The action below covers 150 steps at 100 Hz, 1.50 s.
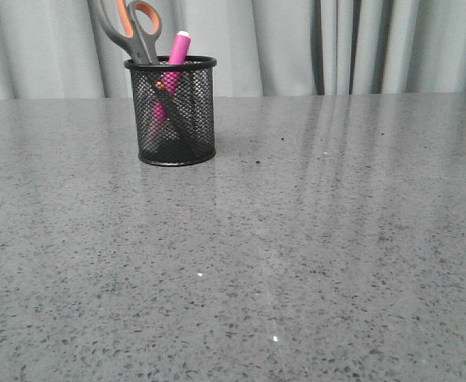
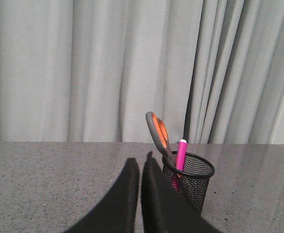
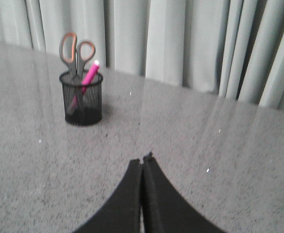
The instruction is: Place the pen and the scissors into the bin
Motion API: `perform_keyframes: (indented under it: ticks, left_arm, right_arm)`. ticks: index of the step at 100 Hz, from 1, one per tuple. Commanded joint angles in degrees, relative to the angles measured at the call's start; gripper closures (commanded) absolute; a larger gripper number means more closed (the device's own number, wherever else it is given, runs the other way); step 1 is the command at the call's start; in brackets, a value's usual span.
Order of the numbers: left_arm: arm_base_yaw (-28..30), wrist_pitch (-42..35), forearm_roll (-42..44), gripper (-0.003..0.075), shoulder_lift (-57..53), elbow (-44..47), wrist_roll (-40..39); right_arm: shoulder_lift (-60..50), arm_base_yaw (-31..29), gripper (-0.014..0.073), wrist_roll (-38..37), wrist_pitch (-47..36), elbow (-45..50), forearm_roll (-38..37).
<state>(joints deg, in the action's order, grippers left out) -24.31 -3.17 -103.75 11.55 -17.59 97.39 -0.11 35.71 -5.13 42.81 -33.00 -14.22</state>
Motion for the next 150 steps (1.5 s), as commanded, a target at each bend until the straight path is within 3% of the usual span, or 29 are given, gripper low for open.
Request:
perform_keyframes:
  ticks: [1,75,89,108,114,122,123,124,126,130,137,141,150]
  left_arm:
    - [-0.57,2.19,-2.06,0.0739,0.47,-1.51,-0.07]
    - [-0.57,1.92,-2.06,0.0739,0.47,-1.17,-0.07]
    - [0.98,-5.62,2.16,0.0739,0.42,0.7,2.3]
    - [3.83,-5.62,8.71,0.0739,0.42,3.19,4.16]
    - [4.87,-4.39,20.9,0.0739,0.42,4.03,-4.96]
    - [7.01,-3.24,48.85,0.0739,0.42,5.9,-31.43]
    - [7.52,-3.22,57.2,0.0739,0.42,6.31,-40.14]
    - [7.79,-3.1,57.2,0.0739,0.42,6.31,-40.14]
    - [8.69,-2.7,67.7,0.0739,0.42,7.19,-51.66]
    - [10.79,-1.65,80.89,0.0739,0.42,8.53,-66.83]
    - [14.58,2.65,93.82,0.0739,0.42,10.66,-84.53]
    - [16.56,5.85,97.29,0.0739,0.32,11.76,-90.11]
    - [19.31,9.86,99.94,0.0739,0.03,14.64,-94.69]
  right_arm:
    - [-1.1,-0.35,0.0664,0.03,-5.34,-1.2,-1.94]
    - [-1.53,-0.35,0.0664,0.03,-5.47,-1.2,-1.94]
    - [-1.53,-0.35,0.0664,0.03,-5.47,-1.2,-1.94]
    - [-1.53,-0.35,0.0664,0.03,-5.47,-1.2,-1.94]
    - [-1.53,-0.35,0.0664,0.03,-5.47,-1.2,-1.94]
    - [-1.53,-0.35,0.0664,0.03,-5.47,-1.2,-1.94]
    - [-1.53,-0.35,0.0664,0.03,-5.47,-1.2,-1.94]
    - [-1.53,-0.35,0.0664,0.03,-5.47,-1.2,-1.94]
    - [-1.53,-0.35,0.0664,0.03,-5.47,-1.2,-1.94]
    - [-1.53,-0.35,0.0664,0.03,-5.47,-1.2,-1.94]
    - [-1.53,-0.35,0.0664,0.03,-5.47,-1.2,-1.94]
    - [-1.53,-0.35,0.0664,0.03,-5.47,-1.2,-1.94]
    - [-1.53,-0.35,0.0664,0.03,-5.47,-1.2,-1.94]
